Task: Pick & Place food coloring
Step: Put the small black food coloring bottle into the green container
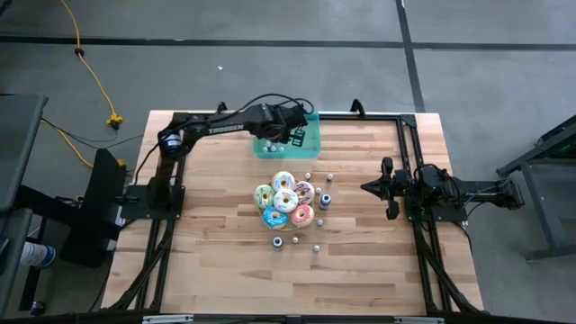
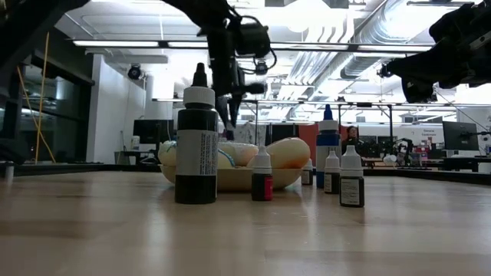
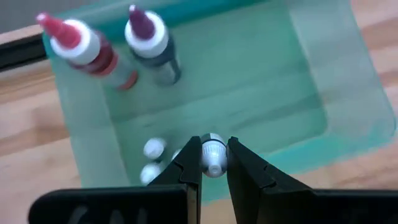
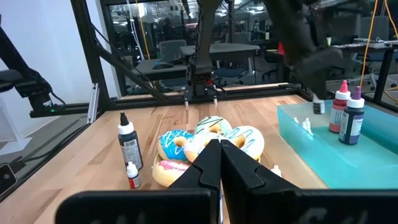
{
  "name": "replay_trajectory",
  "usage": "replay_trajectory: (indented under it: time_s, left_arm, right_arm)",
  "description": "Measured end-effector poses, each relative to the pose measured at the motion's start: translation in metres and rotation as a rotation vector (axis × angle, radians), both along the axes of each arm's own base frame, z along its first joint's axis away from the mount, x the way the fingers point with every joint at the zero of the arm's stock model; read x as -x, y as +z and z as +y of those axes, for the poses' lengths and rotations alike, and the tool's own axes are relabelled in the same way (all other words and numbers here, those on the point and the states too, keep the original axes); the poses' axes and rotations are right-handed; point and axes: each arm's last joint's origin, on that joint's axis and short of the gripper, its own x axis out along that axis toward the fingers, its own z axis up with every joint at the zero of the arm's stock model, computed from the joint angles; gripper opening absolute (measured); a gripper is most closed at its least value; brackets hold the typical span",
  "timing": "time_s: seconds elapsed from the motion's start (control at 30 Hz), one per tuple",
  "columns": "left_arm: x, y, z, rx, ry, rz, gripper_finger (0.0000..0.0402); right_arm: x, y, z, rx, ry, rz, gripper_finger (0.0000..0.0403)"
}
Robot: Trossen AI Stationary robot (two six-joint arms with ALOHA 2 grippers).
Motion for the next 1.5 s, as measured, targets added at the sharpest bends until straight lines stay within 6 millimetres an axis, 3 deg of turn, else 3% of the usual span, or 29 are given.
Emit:
replay_trajectory:
  time_s: [0.3, 0.6, 1.03, 1.5]
  left_arm:
    - [-0.004, -0.021, 0.008, 0.02, 0.106, 0.02, 0.004]
    - [0.001, -0.024, 0.017, 0.011, 0.154, 0.025, 0.004]
    - [0.006, -0.037, 0.022, 0.058, 0.154, 0.029, 0.004]
    - [-0.003, -0.058, 0.026, 0.118, 0.103, 0.037, 0.004]
  right_arm:
    - [0.0, 0.0, 0.0, 0.0, 0.0, 0.0, 0.0]
    - [0.0, 0.0, 0.0, 0.0, 0.0, 0.0, 0.0]
    - [0.0, 0.0, 0.0, 0.0, 0.0, 0.0, 0.0]
    - [0.0, 0.0, 0.0, 0.0, 0.0, 0.0, 0.0]
